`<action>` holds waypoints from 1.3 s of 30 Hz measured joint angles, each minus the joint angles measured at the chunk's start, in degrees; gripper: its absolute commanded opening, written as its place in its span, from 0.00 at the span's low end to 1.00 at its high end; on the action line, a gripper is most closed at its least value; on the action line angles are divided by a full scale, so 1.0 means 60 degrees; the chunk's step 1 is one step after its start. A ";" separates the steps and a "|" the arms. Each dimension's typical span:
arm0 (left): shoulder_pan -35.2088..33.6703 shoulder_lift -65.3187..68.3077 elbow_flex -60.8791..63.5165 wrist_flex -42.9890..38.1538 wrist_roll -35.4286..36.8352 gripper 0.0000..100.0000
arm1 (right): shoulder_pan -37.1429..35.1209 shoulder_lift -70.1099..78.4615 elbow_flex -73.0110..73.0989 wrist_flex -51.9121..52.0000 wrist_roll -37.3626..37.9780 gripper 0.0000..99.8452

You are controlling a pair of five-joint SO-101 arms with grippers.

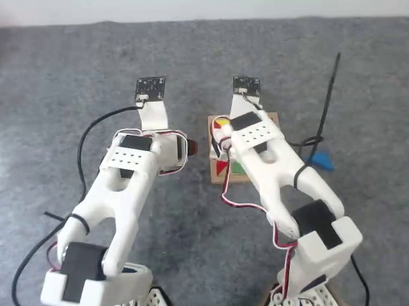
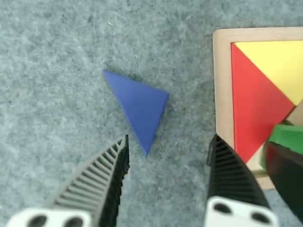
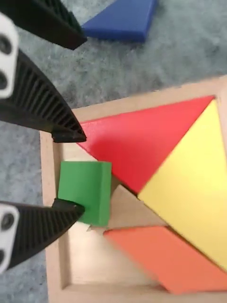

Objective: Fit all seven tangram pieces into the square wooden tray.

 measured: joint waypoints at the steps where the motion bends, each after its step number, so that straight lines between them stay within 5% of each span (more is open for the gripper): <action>1: 0.0000 0.0000 0.0000 0.0000 0.0000 0.25 | 0.0000 0.0029 0.0000 -0.0044 0.0029 0.21; 9: 0.0000 0.0000 0.0000 0.0000 0.0000 0.25 | 0.0454 0.0059 -0.0132 0.0132 0.1172 0.22; 15: 0.0000 0.0000 0.0000 0.0000 0.0000 0.25 | 0.0527 0.0293 0.0015 0.0527 0.1729 0.35; 27: 0.0000 0.0000 0.0000 0.0000 0.0000 0.25 | 0.0791 0.0410 0.0029 0.0806 0.1817 0.33; 33: 0.0000 0.0000 0.0000 0.0000 0.0000 0.25 | 0.1333 0.0410 0.0029 0.0777 0.1817 0.09; 39: 0.0000 0.0000 0.0000 0.0000 0.0000 0.25 | 0.1788 0.0396 0.0029 0.0645 0.1817 0.03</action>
